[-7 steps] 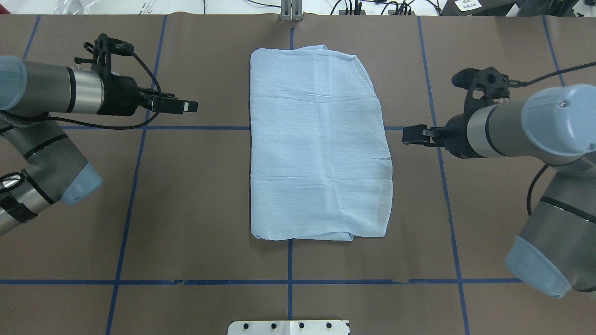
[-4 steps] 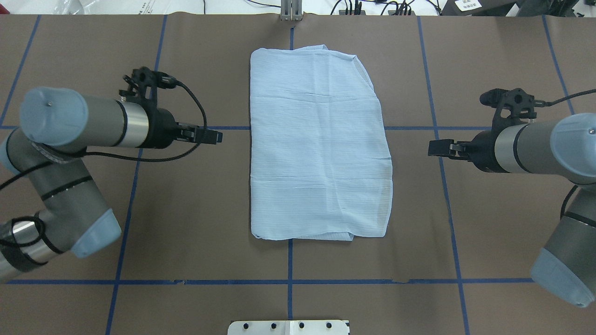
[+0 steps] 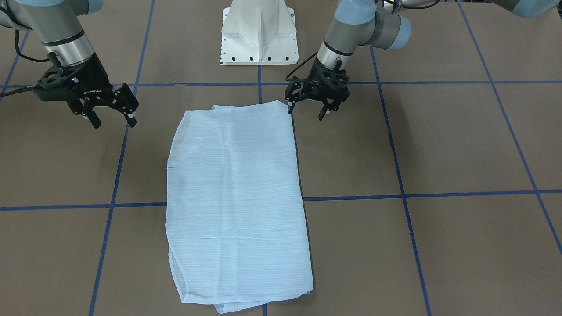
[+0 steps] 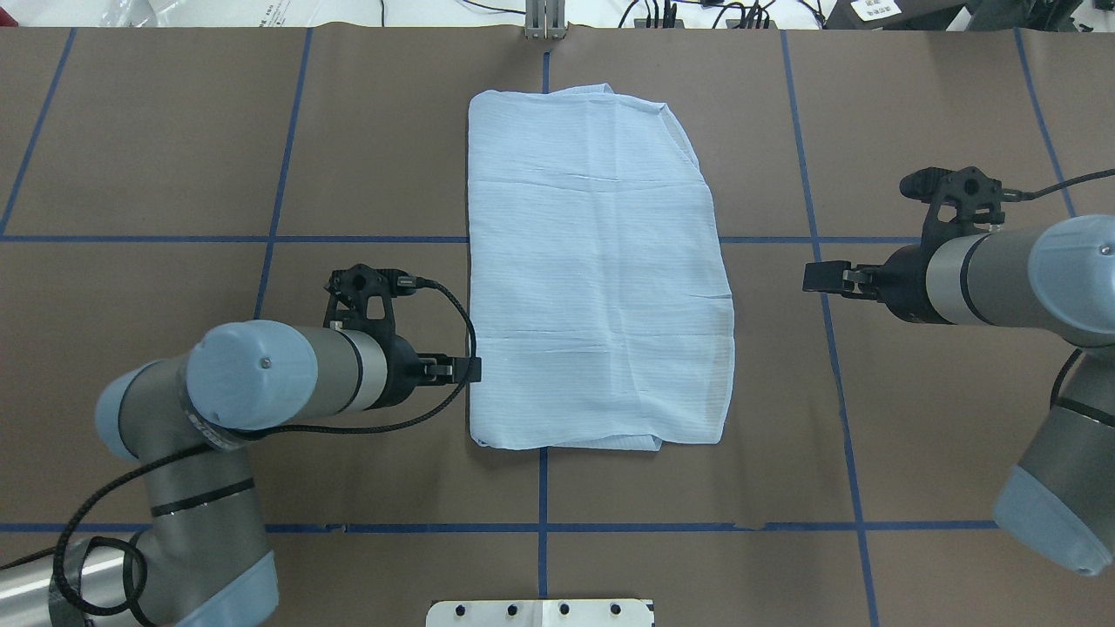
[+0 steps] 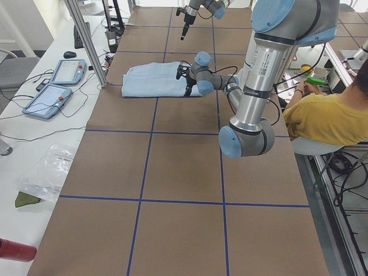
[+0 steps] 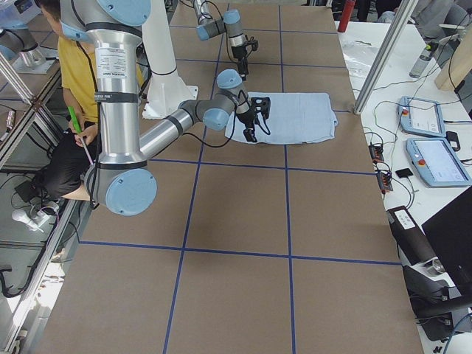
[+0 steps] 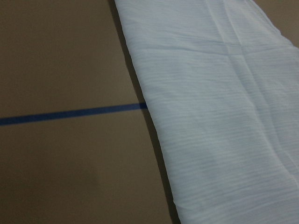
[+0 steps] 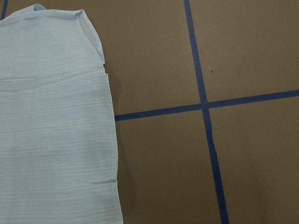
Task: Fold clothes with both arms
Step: 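Move the left gripper to the shirt's edge nearest the robot and press it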
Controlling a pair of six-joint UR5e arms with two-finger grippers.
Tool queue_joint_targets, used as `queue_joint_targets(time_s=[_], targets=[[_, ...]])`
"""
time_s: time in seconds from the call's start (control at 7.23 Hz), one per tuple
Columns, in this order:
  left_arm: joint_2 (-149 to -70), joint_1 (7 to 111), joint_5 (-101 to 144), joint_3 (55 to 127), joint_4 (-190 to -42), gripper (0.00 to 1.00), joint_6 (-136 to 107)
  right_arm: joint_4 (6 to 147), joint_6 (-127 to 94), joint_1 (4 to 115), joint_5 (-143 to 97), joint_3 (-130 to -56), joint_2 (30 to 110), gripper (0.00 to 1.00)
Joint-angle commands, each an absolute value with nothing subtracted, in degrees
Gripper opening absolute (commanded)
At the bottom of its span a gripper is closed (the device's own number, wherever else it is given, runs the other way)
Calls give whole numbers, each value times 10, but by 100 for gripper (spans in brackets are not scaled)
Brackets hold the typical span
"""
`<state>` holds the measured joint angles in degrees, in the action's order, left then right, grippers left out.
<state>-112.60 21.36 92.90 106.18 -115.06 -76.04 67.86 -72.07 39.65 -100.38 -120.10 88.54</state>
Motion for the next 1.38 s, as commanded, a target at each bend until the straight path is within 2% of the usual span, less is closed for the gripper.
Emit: queue_joint_targets(time_s=[0.0,0.14,0.69,1.24], targets=[[-1136,180,917,1045,-1148,89,-816,679,-721,396,-1003,-1201,884,100],[-1141,180,917,1033,-1148,85,-820,679,-721,396,-1003,-1201,884,100],[-1164,177,918,998,-1151,85,-833,679,-723,396,-998,-1201,885,100],[-1165,152,909,999,-1151,68,-836,679,-723,396,-997,-1199,886,100]])
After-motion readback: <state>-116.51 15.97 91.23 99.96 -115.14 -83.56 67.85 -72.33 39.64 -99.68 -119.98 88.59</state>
